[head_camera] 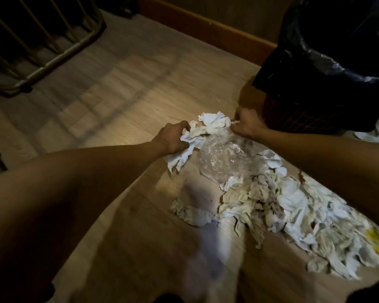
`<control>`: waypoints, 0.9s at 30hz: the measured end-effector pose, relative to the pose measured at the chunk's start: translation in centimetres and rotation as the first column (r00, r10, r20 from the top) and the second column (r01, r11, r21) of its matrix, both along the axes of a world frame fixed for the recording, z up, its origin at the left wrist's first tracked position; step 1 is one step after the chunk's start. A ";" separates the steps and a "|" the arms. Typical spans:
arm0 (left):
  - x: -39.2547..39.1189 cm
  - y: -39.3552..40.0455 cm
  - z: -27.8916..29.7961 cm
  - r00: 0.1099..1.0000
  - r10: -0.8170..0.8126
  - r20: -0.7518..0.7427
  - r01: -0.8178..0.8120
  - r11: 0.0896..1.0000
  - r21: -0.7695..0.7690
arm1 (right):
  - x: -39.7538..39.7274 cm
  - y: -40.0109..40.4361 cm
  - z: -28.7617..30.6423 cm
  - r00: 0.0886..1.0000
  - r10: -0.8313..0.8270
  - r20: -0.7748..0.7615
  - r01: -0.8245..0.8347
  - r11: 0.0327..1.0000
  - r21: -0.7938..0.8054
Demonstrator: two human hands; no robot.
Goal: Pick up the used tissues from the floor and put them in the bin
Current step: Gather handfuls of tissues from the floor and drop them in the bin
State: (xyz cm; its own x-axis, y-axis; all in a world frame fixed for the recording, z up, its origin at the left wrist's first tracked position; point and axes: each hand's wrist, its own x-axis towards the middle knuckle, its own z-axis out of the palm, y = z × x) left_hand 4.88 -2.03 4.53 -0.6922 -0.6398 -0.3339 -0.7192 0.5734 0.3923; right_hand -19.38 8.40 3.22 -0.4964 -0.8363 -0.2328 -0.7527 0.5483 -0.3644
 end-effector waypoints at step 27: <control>-2.3 7.1 -2.4 0.946 -0.150 0.288 0.175 0.983 -0.061 | -0.9 10.1 2.2 0.860 0.499 -0.107 -0.407 0.797 0.447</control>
